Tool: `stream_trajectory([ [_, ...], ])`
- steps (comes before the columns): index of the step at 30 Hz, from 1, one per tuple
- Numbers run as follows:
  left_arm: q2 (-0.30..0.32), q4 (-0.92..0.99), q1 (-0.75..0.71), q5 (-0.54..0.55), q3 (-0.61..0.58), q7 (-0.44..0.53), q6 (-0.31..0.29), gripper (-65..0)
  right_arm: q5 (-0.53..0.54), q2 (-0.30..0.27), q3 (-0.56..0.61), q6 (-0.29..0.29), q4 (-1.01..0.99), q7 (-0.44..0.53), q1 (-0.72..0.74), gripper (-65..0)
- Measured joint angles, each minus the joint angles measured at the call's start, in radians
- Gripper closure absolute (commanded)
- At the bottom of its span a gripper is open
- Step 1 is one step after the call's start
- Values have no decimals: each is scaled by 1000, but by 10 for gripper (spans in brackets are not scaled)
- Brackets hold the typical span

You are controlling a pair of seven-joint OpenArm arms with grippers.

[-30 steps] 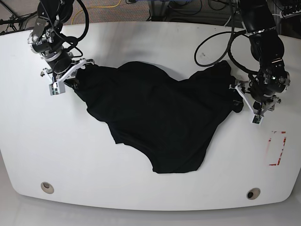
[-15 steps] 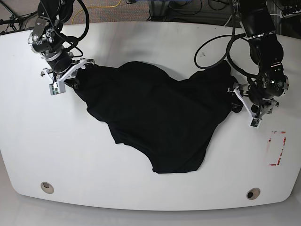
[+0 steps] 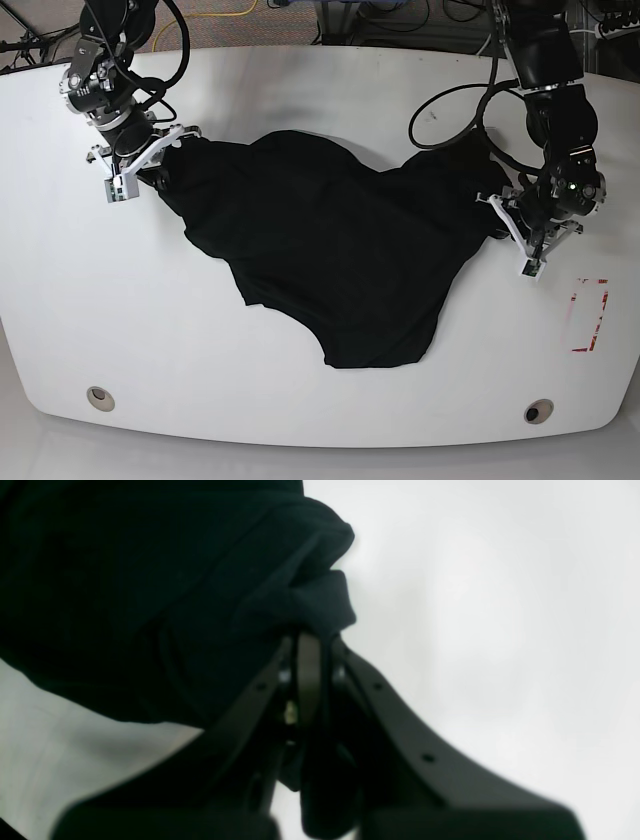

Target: Fold the T-shirt properly

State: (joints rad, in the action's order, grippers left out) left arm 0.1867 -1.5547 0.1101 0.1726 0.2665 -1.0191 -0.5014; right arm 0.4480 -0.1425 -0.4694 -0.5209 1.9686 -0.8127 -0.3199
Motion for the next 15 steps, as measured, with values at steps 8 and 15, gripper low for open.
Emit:
stream_trajectory([
  [8,-1,30,9,0,-28,3,4,-253,0,0,0,0,0,-1,0,0],
  [15,-4,36,21,1,-43,8,5,-226,0,0,0,0,0,-3,0,0],
])
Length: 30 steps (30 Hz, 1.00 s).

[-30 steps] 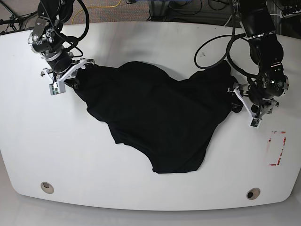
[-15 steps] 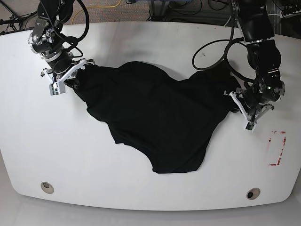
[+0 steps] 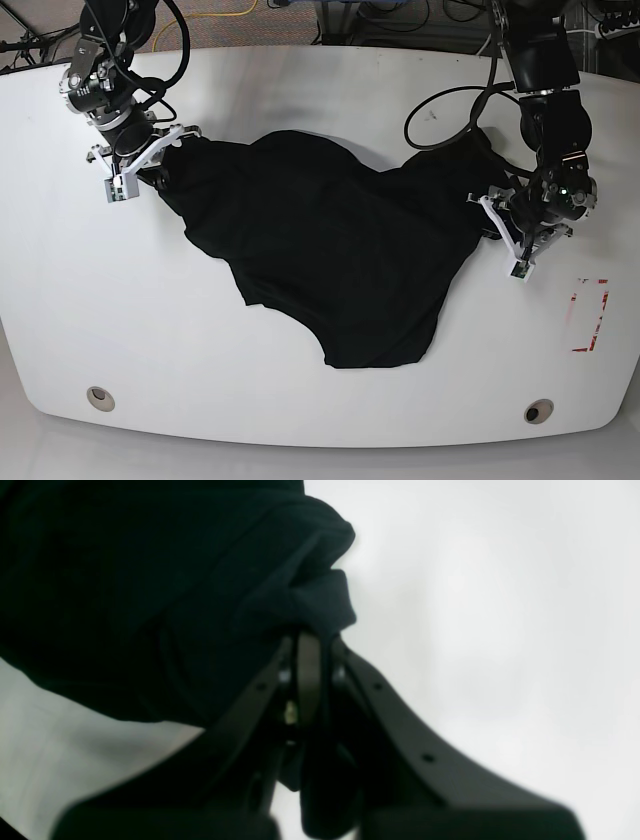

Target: Fold the T-shirt properly

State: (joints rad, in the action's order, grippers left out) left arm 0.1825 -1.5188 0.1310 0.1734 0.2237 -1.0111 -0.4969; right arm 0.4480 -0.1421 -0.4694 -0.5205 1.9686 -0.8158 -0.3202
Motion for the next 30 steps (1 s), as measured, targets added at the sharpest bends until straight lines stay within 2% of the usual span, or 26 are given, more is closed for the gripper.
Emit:
stream_trajectory([
  [4,-1,10,8,-1,0,10,3,-176,0,0,0,0,0,0,0,0],
  [8,-6,37,14,-6,0,14,7,-159,0,0,0,0,0,0,0,0],
  [16,-13,148,60,-24,15,68,18,-233,0,0,0,0,-2,1,3,0],
  [24,-13,150,59,-19,19,63,17,-343,0,0,1,0,-2,-1,2,0],
  [30,-12,112,48,-19,21,35,13,-373,0,0,1,0,-2,0,0,0],
])
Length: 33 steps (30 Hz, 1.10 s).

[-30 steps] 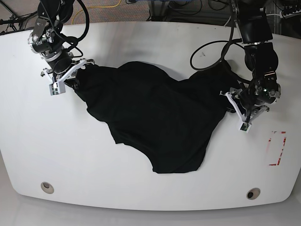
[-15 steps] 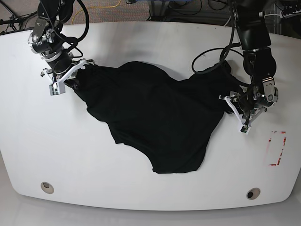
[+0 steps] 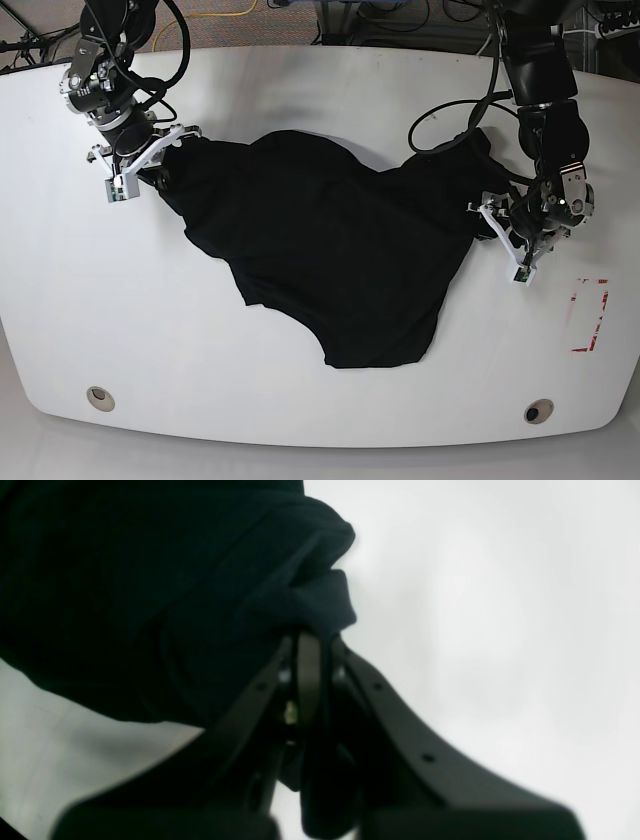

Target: Fold the T-shirt properly

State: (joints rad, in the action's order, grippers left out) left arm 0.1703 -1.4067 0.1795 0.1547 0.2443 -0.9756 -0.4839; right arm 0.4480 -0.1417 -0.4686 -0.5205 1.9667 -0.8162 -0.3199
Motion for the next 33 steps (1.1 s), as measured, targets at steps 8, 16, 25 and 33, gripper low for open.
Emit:
stream_trajectory([
  [8,8,-115,-11,8,3,-9,-6,-322,0,0,-1,0,0,0,3,0],
  [16,8,-135,-19,11,14,-40,-7,-177,0,0,-1,0,0,1,3,0],
  [25,11,-175,-35,11,17,-48,-8,0,0,1,-3,0,0,0,3,0],
  [33,11,-203,-50,12,25,-51,-11,0,0,0,-4,0,0,3,3,0],
])
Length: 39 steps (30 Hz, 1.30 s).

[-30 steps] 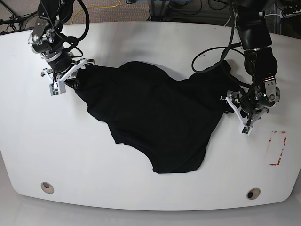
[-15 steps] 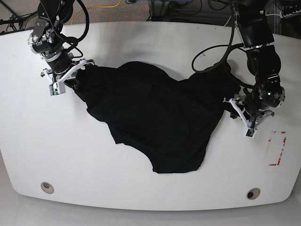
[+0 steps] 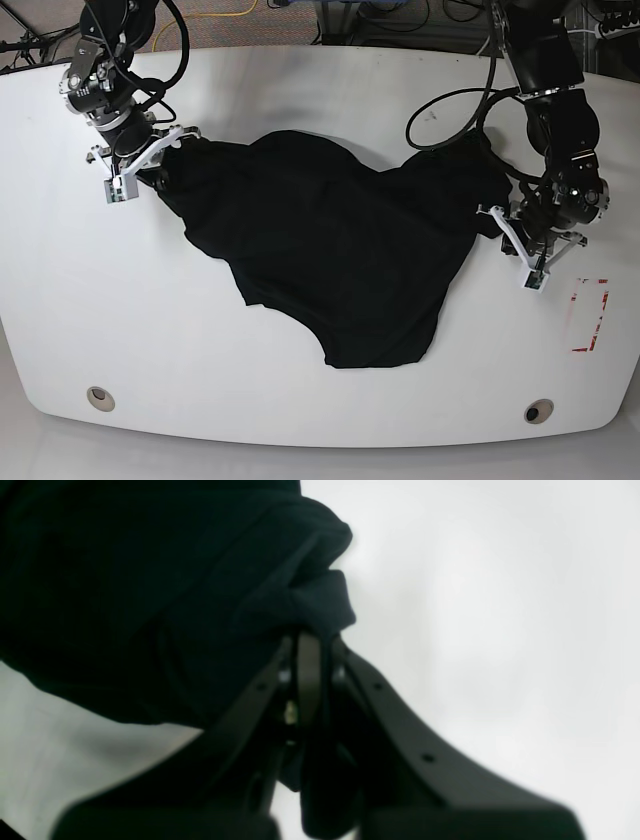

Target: Fold the T-shirt properly

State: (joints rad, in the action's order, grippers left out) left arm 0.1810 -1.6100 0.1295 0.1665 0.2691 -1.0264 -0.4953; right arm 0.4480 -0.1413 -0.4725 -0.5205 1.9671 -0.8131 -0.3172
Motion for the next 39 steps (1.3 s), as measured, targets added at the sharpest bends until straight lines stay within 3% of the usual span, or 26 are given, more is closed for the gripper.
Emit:
stream_trajectory([
  [11,0,0,-32,-10,4,-31,-6,-11,0,0,0,0,0,0,0,0],
  [17,-3,7,-30,-8,-24,-10,-7,-132,0,0,0,0,0,0,0,0],
  [19,-3,14,-29,-9,-27,-2,-7,-236,0,0,0,0,0,0,-1,0],
  [21,-3,29,-24,-8,-22,10,-6,-285,0,0,0,0,0,0,-1,0],
  [29,10,66,-1,-13,-16,47,-2,-423,0,0,2,0,0,0,0,0],
  [39,5,80,34,-13,-11,61,1,-434,0,0,2,-1,0,1,-2,0],
])
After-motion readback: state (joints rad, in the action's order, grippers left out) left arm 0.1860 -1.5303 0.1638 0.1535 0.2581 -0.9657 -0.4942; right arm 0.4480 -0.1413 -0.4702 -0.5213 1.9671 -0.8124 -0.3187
